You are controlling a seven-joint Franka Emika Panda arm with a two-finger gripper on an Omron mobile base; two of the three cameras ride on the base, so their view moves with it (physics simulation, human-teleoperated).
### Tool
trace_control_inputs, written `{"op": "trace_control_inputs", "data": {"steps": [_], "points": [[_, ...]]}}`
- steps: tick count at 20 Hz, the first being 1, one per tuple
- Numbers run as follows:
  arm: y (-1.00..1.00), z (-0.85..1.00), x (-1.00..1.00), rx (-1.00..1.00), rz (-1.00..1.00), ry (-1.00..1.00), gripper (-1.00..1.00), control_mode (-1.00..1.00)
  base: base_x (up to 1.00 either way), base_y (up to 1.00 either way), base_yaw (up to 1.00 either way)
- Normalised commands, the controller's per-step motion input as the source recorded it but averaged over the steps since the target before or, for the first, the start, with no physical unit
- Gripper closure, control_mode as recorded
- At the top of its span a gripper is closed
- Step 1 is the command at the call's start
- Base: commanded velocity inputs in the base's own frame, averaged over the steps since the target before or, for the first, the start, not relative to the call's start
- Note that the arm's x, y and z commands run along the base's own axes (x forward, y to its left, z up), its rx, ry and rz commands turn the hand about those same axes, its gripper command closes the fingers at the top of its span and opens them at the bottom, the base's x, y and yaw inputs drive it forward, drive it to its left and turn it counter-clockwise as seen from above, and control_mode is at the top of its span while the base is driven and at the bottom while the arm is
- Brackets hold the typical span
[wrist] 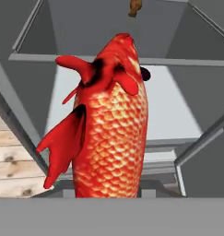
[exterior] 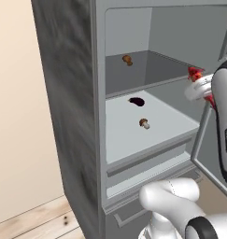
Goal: Transport the fish and mushroom to the fridge. Place the fish on the rack containing meat and place the mushroom on the rack containing the vegetable, ensuring meats and vegetables are on different racks.
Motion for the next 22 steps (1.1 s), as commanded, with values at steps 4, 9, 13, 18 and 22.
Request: {"op": "trace_control_inputs", "data": {"steps": [4, 9, 13, 18, 22], "points": [[0.00, 0.09, 0.49, 0.08, 0.00, -0.33, 1.00, -1.00, 0.00, 0.00, 0.00], [0.01, 0.07, 0.97, 0.02, 0.03, 0.06, 1.00, -1.00, 0.00, 0.00, 0.00], [-0.03, -0.01, 1.00, 0.00, 0.05, 0.06, 1.00, -1.00, 0.00, 0.00, 0.00], [-0.13, -0.15, 1.00, 0.00, 0.06, 0.00, 1.00, -1.00, 0.00, 0.00, 0.00], [-0.12, -0.34, 1.00, 0.00, 0.05, 0.00, 1.00, -1.00, 0.00, 0.00, 0.00]]}}
